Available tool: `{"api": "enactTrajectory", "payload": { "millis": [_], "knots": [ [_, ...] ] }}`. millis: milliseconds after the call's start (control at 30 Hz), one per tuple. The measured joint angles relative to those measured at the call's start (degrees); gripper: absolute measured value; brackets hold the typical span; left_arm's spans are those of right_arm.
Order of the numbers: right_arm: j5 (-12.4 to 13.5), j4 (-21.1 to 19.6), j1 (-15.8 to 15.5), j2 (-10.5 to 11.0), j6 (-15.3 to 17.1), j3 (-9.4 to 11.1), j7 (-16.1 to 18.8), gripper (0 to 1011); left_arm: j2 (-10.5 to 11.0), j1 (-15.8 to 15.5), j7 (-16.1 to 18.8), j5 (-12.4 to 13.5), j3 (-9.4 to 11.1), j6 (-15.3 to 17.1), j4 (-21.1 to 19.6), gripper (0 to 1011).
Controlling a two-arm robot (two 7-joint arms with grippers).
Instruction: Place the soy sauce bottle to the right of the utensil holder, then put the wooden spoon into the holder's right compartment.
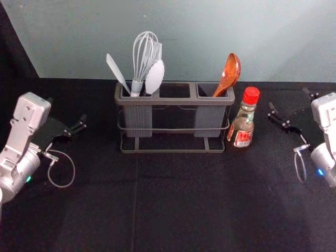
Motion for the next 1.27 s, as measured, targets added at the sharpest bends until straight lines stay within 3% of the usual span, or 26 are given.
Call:
{"api": "enactTrajectory", "payload": {
  "millis": [1267],
  "knots": [
    [0.0,0.0,0.05,0.0,-0.08,0.0,0.0,1002,0.0,0.0,0.0,0.0,0.0,0.0,0.0,1011]
  ]
}}
